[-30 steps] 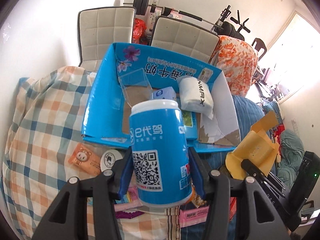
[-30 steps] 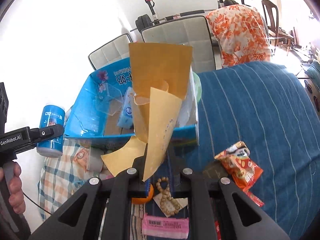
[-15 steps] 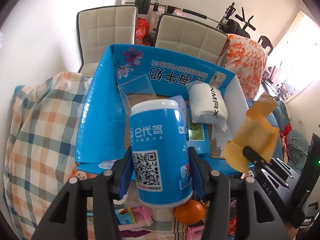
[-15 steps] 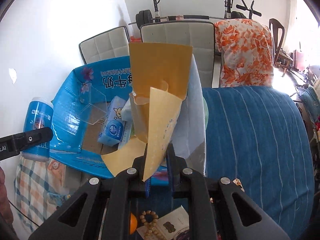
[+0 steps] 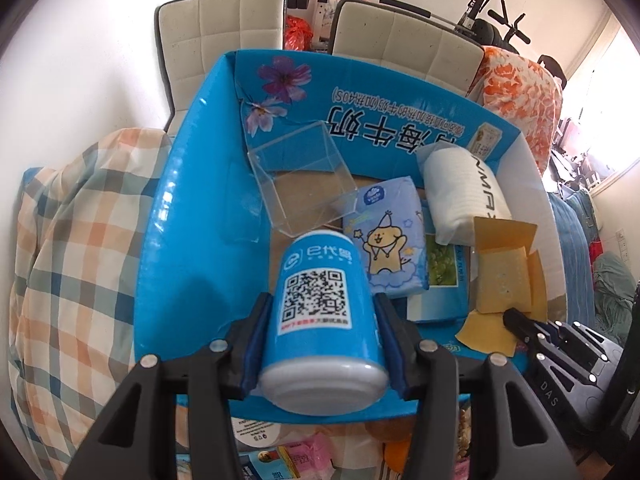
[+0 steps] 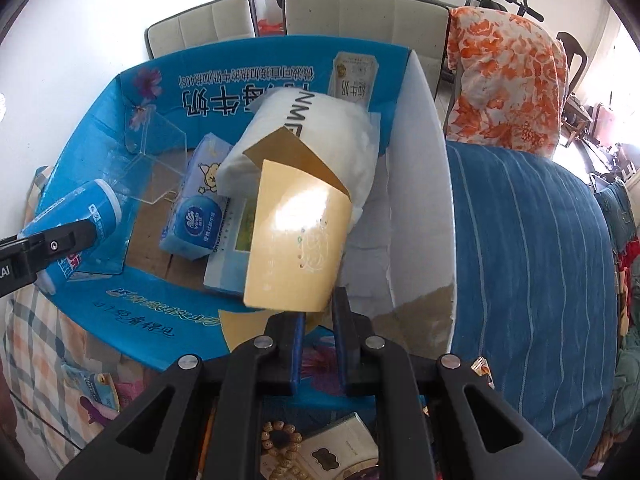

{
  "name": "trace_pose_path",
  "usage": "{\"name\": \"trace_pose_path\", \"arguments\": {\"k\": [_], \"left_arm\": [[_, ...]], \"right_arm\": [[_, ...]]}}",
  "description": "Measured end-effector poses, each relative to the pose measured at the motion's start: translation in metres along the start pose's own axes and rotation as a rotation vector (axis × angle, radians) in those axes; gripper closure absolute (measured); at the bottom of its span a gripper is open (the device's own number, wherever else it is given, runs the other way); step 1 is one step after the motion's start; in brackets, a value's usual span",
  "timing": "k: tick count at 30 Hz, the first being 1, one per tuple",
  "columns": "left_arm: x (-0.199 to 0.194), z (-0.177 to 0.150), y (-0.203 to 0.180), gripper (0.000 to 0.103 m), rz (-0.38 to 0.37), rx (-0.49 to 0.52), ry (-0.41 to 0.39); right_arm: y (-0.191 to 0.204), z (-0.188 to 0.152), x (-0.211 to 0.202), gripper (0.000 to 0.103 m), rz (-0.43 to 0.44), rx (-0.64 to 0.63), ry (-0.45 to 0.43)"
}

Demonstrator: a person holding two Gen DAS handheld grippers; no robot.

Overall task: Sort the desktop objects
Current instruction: 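Place the blue can and yellow soap bar into the blue milk box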

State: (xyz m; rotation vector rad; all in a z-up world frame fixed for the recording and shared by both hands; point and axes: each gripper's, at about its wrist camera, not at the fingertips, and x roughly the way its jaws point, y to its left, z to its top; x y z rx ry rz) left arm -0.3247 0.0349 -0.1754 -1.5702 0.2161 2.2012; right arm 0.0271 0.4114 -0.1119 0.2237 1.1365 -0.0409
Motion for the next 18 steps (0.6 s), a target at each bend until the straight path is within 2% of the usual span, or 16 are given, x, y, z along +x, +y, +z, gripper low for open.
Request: {"name": "trace_pose_path", "arguments": {"k": [3,4,5,7,9,11,12,14,17,18], "left_arm": [[0.017,0.003,0.006,0.053,0.024,0.010,0.025],[0.022,0.004,0.009,0.053,0.027,0.011,0.030],[0.027,0.004,0.011,0.053,0.033,0.011,0.035],[0.036,0.006,0.015,0.053,0.037,0.007,0.053],[0.040,0.005,0.016,0.051,0.036,0.010,0.054],[0.042,0.005,0.014,0.042,0.013,0.015,0.073],[0.039,0.004,0.013,0.036,-0.015,0.015,0.083],[0.029,0.002,0.014,0.029,-0.061,0.000,0.086],[-0.002,-0.002,0.027,0.015,-0.086,-0.042,0.052],[-0.014,-0.003,0.035,0.013,-0.115,0.010,0.052]], "right_arm": [[-0.003,-0.001,0.002,0.088,0.019,0.012,0.027],[-0.005,-0.001,0.002,0.082,0.022,0.023,0.032],[-0.007,-0.001,0.001,0.068,0.035,0.037,0.039],[-0.009,-0.001,0.000,0.057,0.067,0.052,0.048],[-0.008,-0.001,-0.003,0.053,0.074,0.042,0.054],[-0.008,-0.001,-0.006,0.045,0.087,0.043,0.055],[-0.009,-0.001,-0.009,0.045,0.089,0.049,0.055],[-0.014,-0.001,-0.014,0.045,0.117,0.068,0.057],[-0.027,-0.004,-0.032,0.045,0.158,0.119,0.027],[-0.030,-0.005,-0.039,0.044,0.171,0.128,0.008]]}}
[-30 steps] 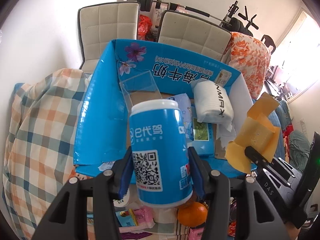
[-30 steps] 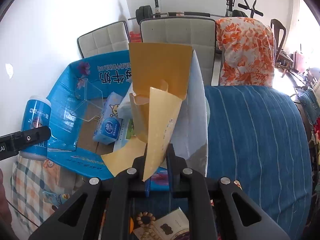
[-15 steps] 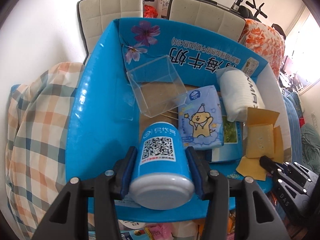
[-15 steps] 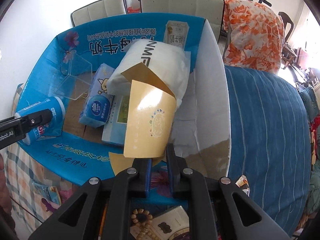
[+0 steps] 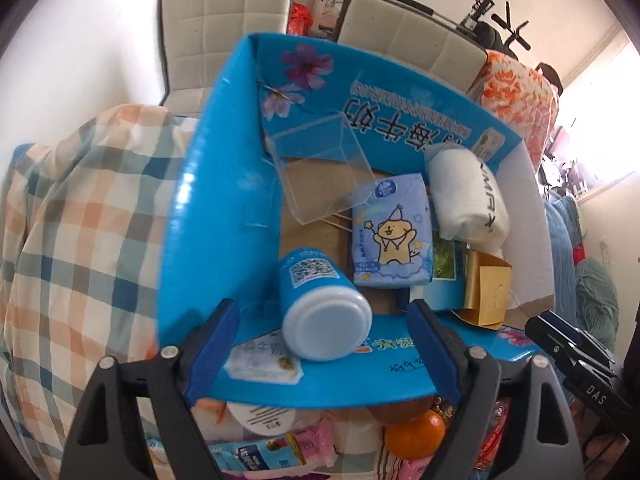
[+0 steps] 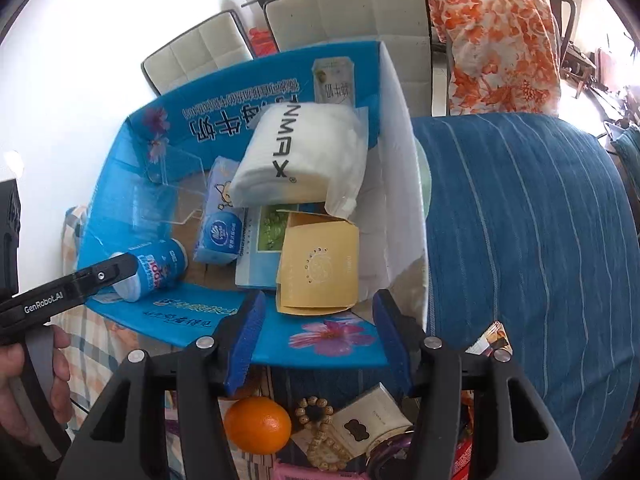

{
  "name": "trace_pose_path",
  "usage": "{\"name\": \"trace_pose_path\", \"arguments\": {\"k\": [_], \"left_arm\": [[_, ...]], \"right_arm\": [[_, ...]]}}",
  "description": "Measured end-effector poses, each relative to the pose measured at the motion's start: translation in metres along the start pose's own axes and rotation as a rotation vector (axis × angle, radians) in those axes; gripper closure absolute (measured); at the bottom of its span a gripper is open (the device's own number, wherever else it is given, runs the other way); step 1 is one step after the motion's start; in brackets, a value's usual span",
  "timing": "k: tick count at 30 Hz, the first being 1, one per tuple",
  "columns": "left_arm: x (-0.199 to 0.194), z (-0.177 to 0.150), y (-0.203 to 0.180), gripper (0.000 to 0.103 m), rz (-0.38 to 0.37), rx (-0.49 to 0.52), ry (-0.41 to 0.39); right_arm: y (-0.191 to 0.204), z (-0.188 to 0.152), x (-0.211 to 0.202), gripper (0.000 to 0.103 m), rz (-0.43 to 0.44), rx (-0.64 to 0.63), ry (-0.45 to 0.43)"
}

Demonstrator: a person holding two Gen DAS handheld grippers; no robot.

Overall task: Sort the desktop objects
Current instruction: 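Place the blue can and yellow soap bar into the blue milk box, then grasp the blue toothpaste tube with the left tool while the right tool grasps the orange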

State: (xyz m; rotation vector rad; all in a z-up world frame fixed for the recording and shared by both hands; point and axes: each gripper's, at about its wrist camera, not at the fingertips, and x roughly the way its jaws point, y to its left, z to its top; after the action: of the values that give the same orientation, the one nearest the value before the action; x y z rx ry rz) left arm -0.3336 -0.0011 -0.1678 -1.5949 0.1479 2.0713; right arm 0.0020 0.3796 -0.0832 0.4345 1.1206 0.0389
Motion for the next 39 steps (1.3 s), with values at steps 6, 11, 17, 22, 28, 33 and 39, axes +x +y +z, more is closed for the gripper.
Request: {"name": "trace_pose_path", "arguments": {"k": [6,11,17,22,28,33,39], "left_arm": [[-0.057,-0.039,0.047,0.008,-0.026,-0.095,-0.041],[-0.029,-0.092,0.057,0.008,0.085,-0.042,0.093],[0.038,-0.132,0.057,0.008,0.177,0.051,0.265],[0.067,-0.148,0.041,0.000,0.207,0.193,0.314],[0.048,-0.139,0.056,0.043,0.136,0.050,0.270],[0.032,-0.145,0.072,0.071,0.124,0.005,0.254],[0.017,-0.162,0.079,0.082,0.116,-0.026,0.250]], "right_arm": [[-0.010,-0.022,-0.047,0.040,0.066,0.005,-0.094],[-0.010,-0.056,-0.057,0.039,0.073,-0.011,-0.093],[0.019,-0.094,-0.006,0.038,0.119,-0.172,0.109],[0.050,-0.112,0.031,0.038,0.084,-0.395,0.242],[0.058,-0.105,0.052,0.034,0.098,-0.362,0.280],[0.060,-0.106,0.065,0.034,0.119,-0.308,0.335],[0.068,-0.117,0.086,0.033,0.085,-0.368,0.422]]}}
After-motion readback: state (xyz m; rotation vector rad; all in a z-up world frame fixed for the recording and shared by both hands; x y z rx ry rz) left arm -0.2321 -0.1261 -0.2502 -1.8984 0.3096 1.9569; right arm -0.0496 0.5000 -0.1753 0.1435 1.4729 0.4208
